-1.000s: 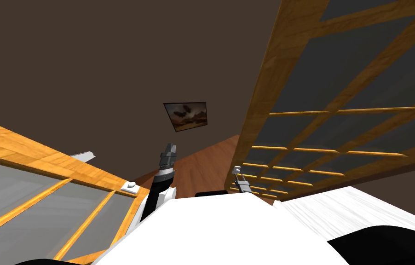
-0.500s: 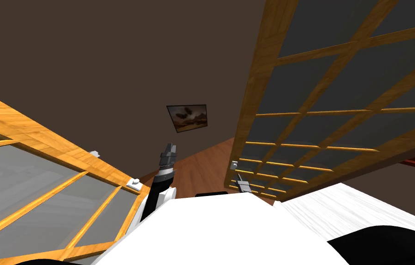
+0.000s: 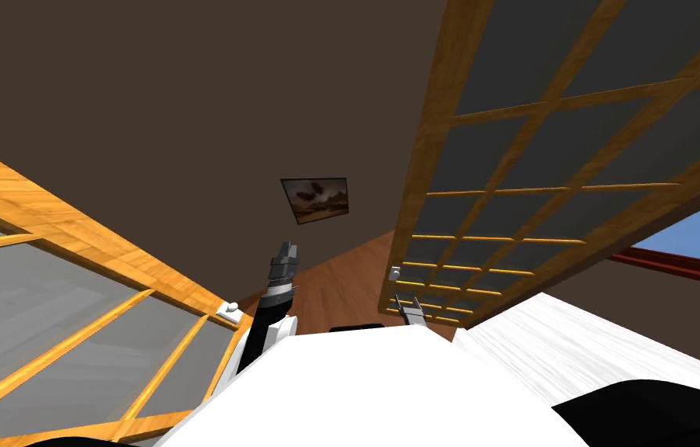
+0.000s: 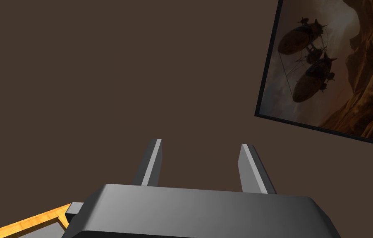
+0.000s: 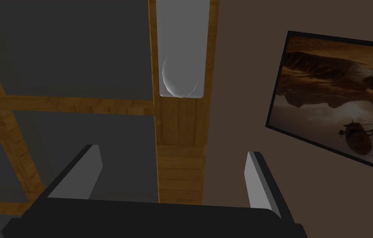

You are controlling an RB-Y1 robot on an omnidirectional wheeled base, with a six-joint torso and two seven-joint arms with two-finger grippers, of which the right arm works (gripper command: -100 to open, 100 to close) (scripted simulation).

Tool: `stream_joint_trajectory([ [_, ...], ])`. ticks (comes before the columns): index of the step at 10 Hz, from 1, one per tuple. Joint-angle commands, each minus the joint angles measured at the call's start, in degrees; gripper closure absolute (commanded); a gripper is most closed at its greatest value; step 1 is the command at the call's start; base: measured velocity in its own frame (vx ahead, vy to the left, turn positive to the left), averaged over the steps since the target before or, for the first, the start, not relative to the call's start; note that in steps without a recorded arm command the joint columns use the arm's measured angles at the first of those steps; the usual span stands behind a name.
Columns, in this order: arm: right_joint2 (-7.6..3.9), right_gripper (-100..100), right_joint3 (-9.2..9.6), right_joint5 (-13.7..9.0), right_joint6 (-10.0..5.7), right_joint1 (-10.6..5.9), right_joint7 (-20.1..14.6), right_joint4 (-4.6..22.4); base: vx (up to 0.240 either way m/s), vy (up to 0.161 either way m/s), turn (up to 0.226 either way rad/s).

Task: Push the door open

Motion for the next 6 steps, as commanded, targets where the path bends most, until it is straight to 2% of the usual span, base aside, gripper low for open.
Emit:
stream_joint_trajectory([
  [1, -0.17, -100, -0.41, -0.1, 0.52, -0.62, -0.1, 0.1, 0.223, -0.004, 0.022],
  [5, -0.07, -100, -1.41, -0.2, 1.56, -2.23, -0.2, 0.6, 0.244, -0.052, 0.022],
  [6, -0.13, -100, -1.28, -0.2, 1.37, -2.07, -0.2, 0.6, 0.092, -0.016, 0.023],
])
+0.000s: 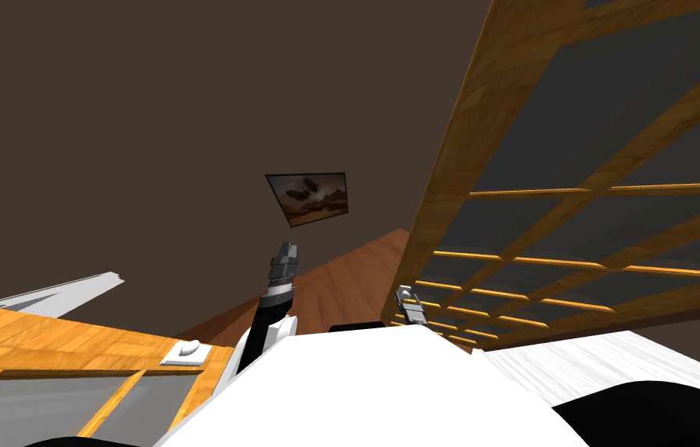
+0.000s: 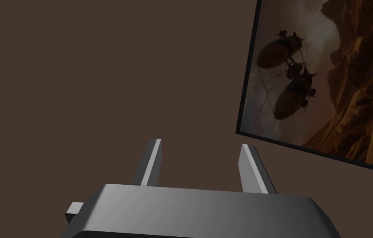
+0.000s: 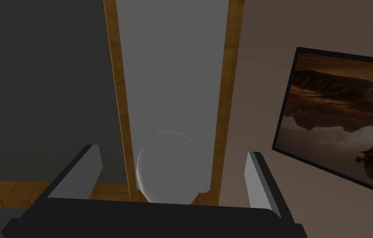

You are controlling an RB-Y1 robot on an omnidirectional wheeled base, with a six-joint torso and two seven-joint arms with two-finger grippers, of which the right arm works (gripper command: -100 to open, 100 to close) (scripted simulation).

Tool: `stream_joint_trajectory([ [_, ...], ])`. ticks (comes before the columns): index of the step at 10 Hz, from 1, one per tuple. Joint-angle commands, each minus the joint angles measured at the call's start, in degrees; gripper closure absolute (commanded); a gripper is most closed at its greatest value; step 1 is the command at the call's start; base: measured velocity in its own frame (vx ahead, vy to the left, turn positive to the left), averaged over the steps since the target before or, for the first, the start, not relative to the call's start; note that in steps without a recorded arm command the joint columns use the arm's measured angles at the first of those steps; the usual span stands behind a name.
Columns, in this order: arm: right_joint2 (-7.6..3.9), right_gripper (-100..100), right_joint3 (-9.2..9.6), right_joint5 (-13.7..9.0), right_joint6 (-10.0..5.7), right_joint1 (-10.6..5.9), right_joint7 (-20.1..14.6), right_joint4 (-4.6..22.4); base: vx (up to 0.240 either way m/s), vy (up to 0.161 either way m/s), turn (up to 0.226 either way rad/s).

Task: Push the door open

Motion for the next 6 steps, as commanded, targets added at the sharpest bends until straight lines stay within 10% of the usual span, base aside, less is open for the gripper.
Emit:
stream_joint_trajectory([
  [1, 0.00, 100, 0.03, 0.0, -0.06, 0.07, 0.0, 0.0, -0.004, -0.001, -0.018],
  [6, 0.00, 100, 0.03, 0.0, -0.06, 0.07, 0.0, 0.0, -0.020, 0.005, 0.000],
])
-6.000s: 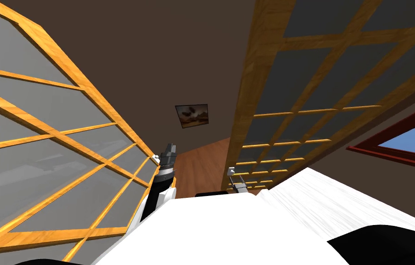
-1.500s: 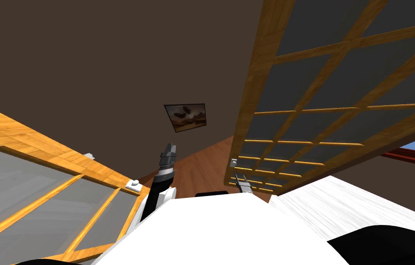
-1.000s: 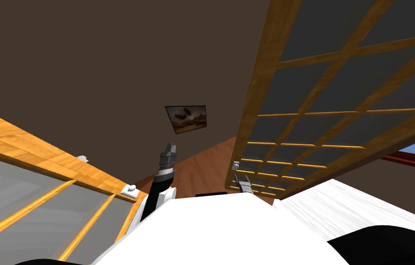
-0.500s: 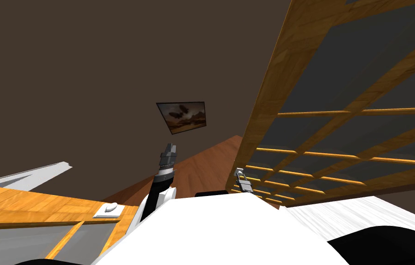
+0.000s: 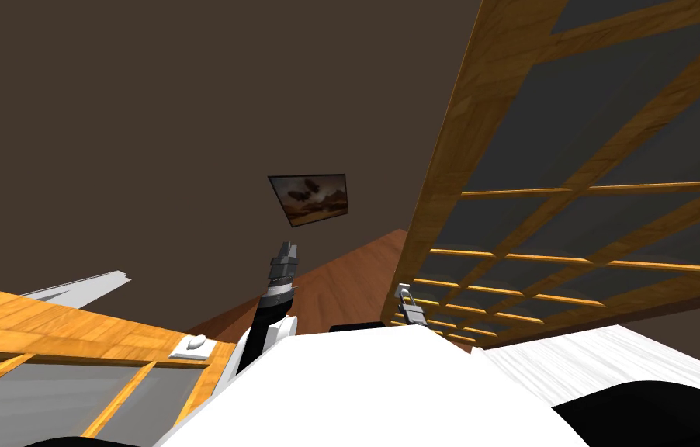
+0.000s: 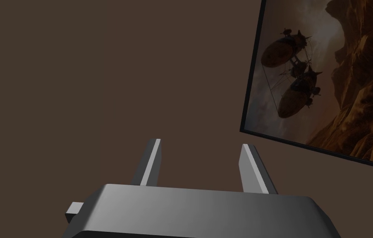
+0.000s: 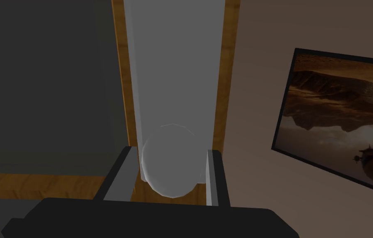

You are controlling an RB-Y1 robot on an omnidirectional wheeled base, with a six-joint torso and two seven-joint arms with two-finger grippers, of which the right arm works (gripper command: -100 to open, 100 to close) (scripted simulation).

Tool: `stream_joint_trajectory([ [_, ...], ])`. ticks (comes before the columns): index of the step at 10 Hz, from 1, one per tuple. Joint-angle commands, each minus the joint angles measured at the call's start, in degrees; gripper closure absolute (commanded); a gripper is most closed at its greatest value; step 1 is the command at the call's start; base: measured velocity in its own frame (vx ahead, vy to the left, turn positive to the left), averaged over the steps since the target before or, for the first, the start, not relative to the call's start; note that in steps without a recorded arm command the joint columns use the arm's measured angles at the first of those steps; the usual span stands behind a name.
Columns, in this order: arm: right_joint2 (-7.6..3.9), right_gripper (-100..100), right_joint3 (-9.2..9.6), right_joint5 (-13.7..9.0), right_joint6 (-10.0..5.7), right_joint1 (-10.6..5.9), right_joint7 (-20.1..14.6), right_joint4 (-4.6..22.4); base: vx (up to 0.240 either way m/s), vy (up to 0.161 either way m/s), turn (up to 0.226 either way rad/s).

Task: Push the door open

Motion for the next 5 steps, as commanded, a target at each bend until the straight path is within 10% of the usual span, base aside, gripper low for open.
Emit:
stream_joint_trajectory([
  [1, -0.09, 100, 0.00, -0.3, -0.03, -0.24, -1.8, 0.2, 0.000, 0.000, 0.000],
  [5, -0.31, 100, 0.02, -1.2, -0.10, -0.88, -6.7, 0.6, 0.005, -0.003, 0.005],
])
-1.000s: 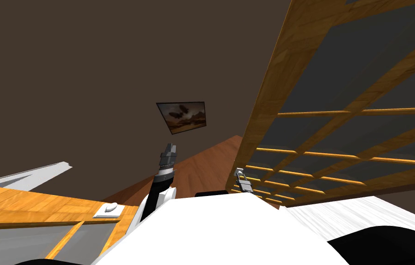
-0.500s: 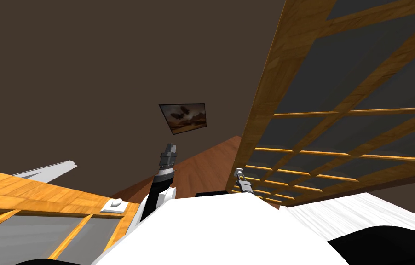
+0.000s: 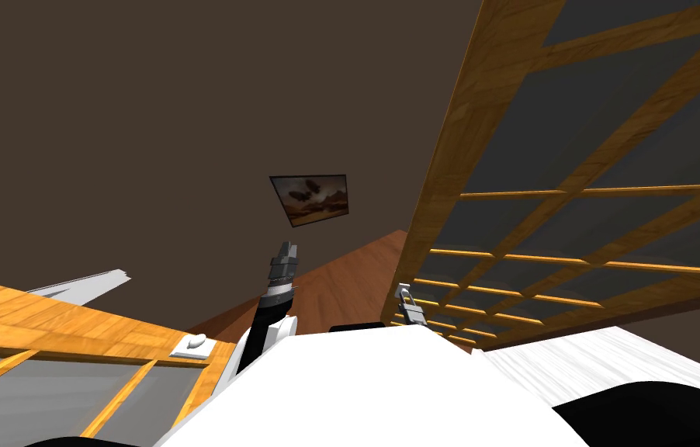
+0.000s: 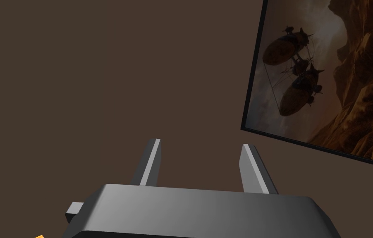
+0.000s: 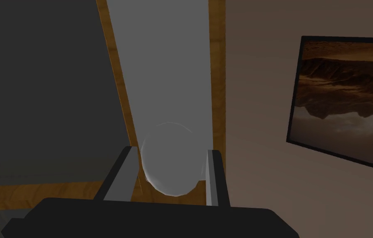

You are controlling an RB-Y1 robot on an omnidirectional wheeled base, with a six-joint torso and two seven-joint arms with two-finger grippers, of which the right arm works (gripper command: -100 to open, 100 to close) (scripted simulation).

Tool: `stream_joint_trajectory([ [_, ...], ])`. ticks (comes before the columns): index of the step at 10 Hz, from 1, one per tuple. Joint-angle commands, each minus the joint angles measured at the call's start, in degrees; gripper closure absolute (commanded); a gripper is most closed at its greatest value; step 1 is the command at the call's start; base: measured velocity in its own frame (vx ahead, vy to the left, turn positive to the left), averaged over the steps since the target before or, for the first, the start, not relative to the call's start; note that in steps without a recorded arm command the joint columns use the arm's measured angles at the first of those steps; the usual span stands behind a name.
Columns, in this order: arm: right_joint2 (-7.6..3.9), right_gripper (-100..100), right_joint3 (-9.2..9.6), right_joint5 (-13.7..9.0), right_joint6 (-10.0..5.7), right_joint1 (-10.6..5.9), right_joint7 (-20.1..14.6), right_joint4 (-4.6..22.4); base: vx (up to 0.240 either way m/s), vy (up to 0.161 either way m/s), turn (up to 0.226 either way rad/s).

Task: Push the door open

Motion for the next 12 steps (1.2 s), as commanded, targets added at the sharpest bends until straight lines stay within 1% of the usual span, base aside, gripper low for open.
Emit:
stream_joint_trajectory([
  [1, -0.15, 100, -0.12, -0.4, 0.02, -0.20, -2.2, -0.5, 0.007, -0.005, 0.007],
  [8, -0.55, 100, -0.09, -2.6, -0.16, -1.80, -13.1, 0.6, 0.010, -0.005, 0.008],
  [9, -0.55, 100, -0.09, -2.6, -0.16, -1.80, -13.8, 0.6, 0.008, -0.007, 0.009],
  [11, -0.65, 100, -0.08, -3.4, -0.22, -2.39, -17.3, 1.0, 0.007, -0.005, 0.008],
  [12, -0.65, 100, -0.08, -3.4, -0.22, -2.39, -17.8, 1.0, 0.007, -0.006, 0.009],
])
